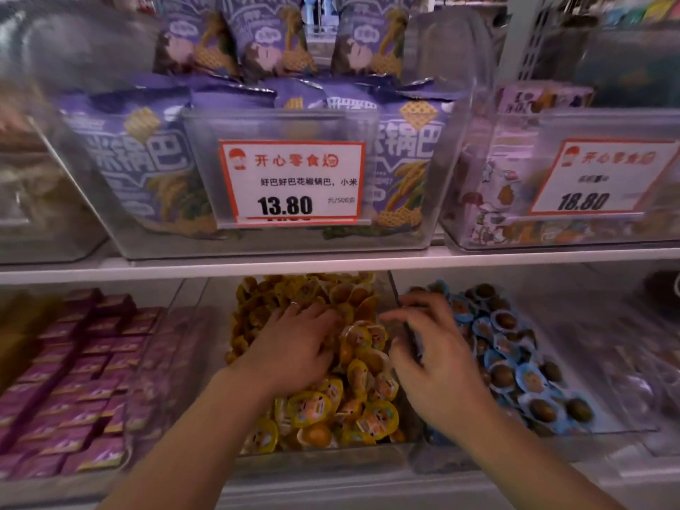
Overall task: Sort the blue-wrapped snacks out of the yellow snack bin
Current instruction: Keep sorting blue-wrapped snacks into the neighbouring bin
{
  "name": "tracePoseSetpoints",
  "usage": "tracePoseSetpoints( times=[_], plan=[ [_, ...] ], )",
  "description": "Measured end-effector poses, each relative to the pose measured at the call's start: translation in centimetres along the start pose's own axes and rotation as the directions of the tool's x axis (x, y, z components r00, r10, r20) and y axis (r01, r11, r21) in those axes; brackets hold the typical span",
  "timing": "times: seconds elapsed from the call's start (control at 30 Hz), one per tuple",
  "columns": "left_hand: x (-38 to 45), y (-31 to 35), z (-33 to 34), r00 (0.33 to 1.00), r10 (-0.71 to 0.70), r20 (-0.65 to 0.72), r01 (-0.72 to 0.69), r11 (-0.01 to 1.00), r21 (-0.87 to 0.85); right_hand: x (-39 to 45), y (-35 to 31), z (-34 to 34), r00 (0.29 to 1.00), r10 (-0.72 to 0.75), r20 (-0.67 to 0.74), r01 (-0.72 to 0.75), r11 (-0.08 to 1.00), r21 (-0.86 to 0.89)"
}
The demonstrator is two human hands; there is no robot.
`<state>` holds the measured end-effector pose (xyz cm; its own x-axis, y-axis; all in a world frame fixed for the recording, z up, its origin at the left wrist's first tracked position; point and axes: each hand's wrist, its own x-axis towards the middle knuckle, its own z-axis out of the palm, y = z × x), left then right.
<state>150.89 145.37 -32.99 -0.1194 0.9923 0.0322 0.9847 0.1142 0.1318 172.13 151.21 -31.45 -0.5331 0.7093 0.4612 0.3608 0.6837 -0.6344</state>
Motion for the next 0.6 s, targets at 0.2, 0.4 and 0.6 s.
tracePoseSetpoints(
  times=[0.2,0.4,0.6],
  plan=[
    [-1.3,-3.0,-0.7,0.99,-0.138,0.023,0.14,0.966,-0.216,0.0,0.2,0.0,0.999,0.005,0.034,-0.004,1.0,-0.012],
    [-1.9,-2.6,-0.5,0.989,-0.133,-0.07,0.117,0.974,-0.196,0.1,-0.3,-0.1,0.999,0.012,0.035,-0.012,1.0,-0.011],
    [-2.0,-2.4,-0.4,0.971,-0.203,-0.124,0.132,0.892,-0.433,-0.1,-0.8,-0.1,1.0,0.008,0.019,-0.007,1.0,-0.03]
  ],
)
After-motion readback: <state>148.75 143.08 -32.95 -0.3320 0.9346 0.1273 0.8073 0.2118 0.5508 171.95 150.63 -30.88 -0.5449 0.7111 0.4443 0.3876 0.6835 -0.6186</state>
